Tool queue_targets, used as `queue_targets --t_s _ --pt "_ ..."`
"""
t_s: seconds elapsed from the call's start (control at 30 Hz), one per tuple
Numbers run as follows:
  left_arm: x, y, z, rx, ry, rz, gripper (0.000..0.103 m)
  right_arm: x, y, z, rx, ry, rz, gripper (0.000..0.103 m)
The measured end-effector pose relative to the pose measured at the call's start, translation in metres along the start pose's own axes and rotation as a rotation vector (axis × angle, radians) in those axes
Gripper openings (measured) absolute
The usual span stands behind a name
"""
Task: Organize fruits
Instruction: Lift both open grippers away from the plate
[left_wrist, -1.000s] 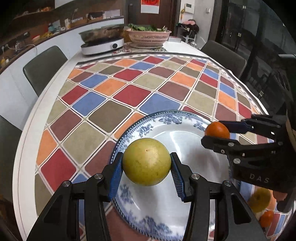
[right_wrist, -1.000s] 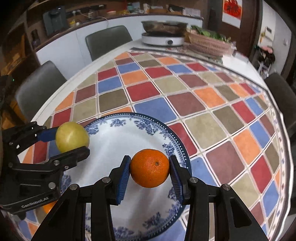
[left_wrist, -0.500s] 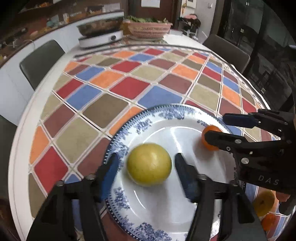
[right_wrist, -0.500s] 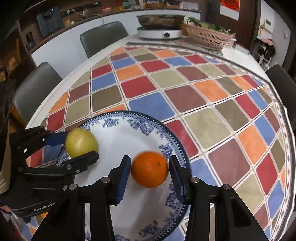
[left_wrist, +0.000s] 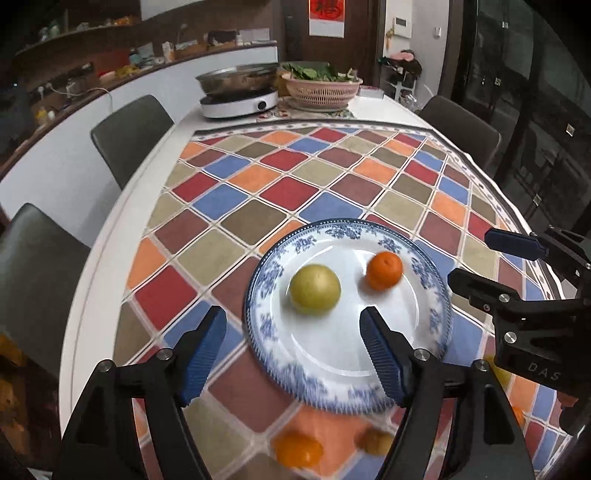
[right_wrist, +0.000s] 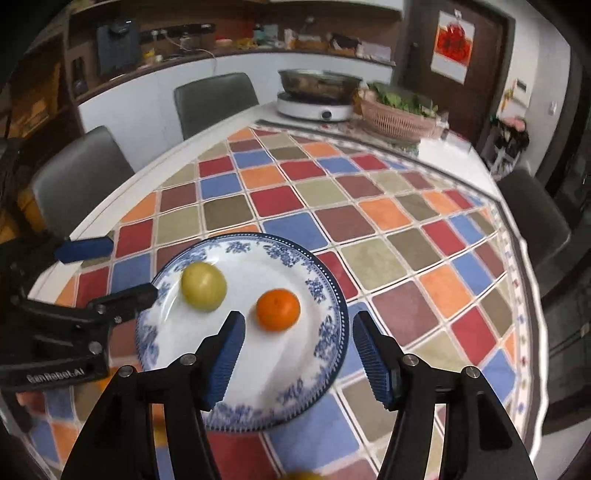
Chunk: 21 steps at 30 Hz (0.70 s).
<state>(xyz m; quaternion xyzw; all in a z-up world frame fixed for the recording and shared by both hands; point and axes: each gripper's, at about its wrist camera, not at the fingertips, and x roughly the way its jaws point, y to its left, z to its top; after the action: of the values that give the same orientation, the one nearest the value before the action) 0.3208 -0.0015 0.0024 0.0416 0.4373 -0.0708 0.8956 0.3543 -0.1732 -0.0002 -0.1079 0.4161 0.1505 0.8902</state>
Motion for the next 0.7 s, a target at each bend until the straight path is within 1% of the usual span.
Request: queue_targets --t_s 0.13,0.27,0.37,0.47,0.57,0.7 --pt "-0.031 -0.008 -0.020 0.015 -0.044 0.011 0.080 -0.028 0.007 -0.015 -0.007 -0.021 -0.004 0.062" --pt "-0.058 -0.017 -0.037 0.036 -0.080 0.005 0.080 -0.055 0.011 -0.031 0.006 -0.045 0.007 0.066" --pt "-0.076 -0.022 -0.048 0.026 -0.113 -0.004 0.082 -0.076 0.013 -0.044 0.020 -0.067 0.008 0.066" --pt "-0.093 -0.026 -0.060 0.018 -0.144 0.003 0.086 -0.095 0.016 -0.056 0.016 -0.092 -0.017 0.066" --pt "-0.103 -0.030 -0.070 0.025 -0.145 0.000 0.086 -0.111 0.021 -0.067 0.005 -0.111 -0.032 0.066" --pt "-0.116 -0.030 -0.086 0.017 -0.156 0.003 0.087 -0.123 0.028 -0.079 0.014 -0.111 -0.016 0.066"
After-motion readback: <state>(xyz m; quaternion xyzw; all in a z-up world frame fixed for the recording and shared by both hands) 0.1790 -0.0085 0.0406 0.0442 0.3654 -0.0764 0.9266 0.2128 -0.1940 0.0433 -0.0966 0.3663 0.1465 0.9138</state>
